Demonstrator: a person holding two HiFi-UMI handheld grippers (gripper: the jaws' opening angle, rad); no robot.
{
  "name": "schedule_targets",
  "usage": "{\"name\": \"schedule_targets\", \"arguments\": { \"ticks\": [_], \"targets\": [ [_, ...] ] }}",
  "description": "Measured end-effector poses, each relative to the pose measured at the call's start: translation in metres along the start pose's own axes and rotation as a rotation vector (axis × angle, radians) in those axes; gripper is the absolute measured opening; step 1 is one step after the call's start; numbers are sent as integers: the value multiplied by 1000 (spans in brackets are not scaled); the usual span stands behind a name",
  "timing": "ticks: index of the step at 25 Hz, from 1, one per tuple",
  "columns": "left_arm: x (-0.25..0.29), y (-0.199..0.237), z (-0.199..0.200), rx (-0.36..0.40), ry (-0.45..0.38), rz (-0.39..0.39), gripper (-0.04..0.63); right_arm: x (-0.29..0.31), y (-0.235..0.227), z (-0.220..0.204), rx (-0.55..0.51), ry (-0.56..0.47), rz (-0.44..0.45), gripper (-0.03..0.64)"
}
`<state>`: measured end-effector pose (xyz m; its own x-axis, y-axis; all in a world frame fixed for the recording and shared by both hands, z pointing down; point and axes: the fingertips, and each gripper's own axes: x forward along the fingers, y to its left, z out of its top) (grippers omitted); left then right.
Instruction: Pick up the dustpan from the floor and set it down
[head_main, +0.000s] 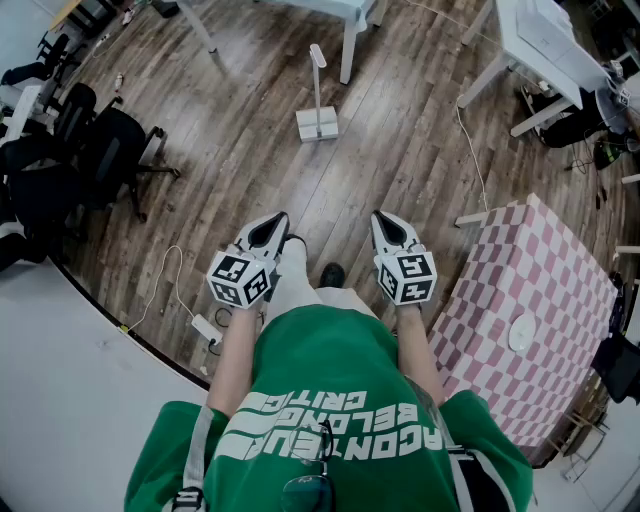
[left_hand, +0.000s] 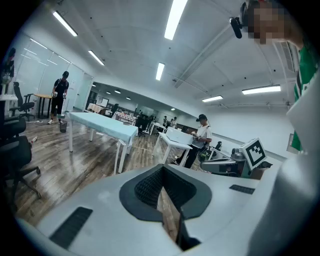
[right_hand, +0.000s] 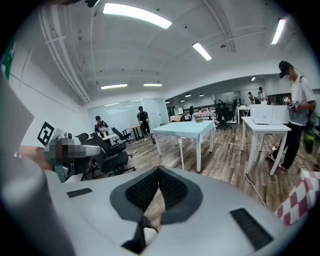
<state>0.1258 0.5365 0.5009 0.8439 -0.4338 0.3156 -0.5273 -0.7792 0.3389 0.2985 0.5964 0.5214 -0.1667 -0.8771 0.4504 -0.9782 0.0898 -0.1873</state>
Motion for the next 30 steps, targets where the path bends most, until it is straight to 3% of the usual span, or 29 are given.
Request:
{"name": "schedule_targets", "arguments": {
  "ticks": [16,23,30],
  "targets": [
    [26,9,6,-20,2,-26,-8,18,-15,6,16,11,-7,9],
    [54,48,24,-43,1,-27,-6,55,-36,22,29,35,-38,9],
    [84,119,61,-60,2,-23,-8,126,-39,62,5,75,-53,9]
  ]
}}
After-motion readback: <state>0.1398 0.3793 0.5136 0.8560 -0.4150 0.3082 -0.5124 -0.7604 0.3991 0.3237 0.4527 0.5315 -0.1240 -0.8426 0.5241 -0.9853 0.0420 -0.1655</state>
